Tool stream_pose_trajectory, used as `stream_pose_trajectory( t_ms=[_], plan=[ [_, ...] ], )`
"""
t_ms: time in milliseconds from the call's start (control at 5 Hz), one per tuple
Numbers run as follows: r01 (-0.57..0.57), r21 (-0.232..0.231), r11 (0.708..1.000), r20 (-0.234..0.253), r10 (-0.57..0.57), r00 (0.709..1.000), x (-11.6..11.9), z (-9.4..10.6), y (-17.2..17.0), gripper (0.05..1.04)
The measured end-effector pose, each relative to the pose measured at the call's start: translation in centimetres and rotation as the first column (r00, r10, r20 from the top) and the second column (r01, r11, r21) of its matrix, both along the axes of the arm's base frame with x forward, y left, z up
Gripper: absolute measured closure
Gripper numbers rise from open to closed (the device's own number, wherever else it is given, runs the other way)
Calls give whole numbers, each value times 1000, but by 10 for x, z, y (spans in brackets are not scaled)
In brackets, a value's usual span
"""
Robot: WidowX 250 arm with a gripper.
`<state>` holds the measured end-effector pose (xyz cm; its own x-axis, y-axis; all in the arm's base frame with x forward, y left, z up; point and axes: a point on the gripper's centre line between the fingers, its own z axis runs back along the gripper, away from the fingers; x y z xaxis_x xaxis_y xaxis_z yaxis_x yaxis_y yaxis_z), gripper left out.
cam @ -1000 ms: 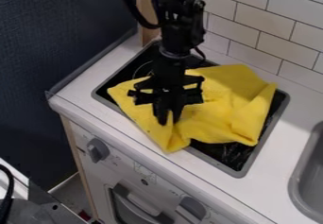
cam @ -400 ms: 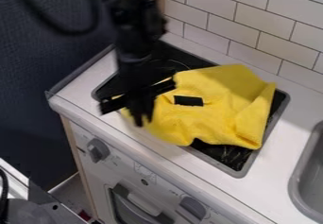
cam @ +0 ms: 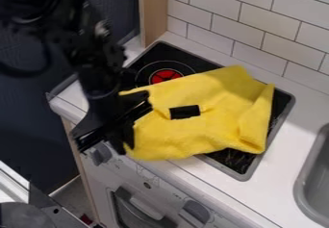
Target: Unfold the bottom left of the cloth
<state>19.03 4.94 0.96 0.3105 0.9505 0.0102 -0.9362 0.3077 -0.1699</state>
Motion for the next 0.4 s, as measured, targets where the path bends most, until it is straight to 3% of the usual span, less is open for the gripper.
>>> stream_pose_trajectory(
  t_ms=[200, 400],
  plan=[
    [-56, 7, 998, 50, 55, 997, -7, -1, 1, 1014],
    [-57, 28, 998, 52, 56, 997, -11, 4, 3, 870]
  ],
)
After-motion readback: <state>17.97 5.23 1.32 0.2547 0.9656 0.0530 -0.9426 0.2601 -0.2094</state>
